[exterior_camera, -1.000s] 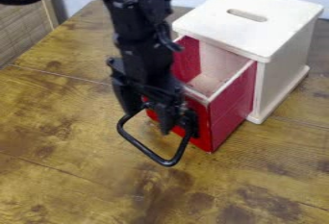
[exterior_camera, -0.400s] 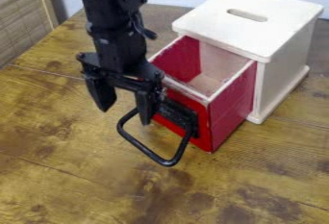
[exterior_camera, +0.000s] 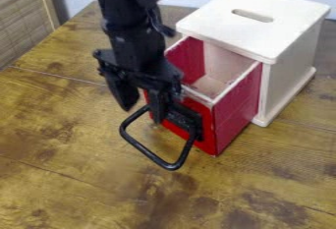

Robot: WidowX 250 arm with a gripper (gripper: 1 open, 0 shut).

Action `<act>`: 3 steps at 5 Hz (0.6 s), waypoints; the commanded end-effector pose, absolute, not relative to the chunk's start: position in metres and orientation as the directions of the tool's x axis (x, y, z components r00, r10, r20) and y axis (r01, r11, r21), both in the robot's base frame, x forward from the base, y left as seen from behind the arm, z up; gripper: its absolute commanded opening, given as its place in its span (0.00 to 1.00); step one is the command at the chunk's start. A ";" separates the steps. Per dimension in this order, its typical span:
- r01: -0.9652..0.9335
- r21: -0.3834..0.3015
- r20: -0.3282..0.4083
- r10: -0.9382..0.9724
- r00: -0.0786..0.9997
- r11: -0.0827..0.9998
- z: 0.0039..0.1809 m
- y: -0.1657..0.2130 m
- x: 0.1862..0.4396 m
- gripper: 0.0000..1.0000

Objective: Open the drawer

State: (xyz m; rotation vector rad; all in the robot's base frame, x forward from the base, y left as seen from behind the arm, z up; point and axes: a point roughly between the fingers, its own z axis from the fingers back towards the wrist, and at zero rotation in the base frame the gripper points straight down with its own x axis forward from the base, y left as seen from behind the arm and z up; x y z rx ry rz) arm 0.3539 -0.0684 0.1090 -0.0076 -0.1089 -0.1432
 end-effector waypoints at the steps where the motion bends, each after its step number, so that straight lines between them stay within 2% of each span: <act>1: 0.209 -0.004 0.167 -0.205 0.964 0.978 0.122 -0.079 0.351 1.00; 2: 0.240 -0.003 0.158 -0.237 0.959 0.971 0.117 -0.075 0.347 1.00; 3: 0.256 0.002 0.163 -0.253 0.954 0.967 0.115 -0.067 0.347 0.00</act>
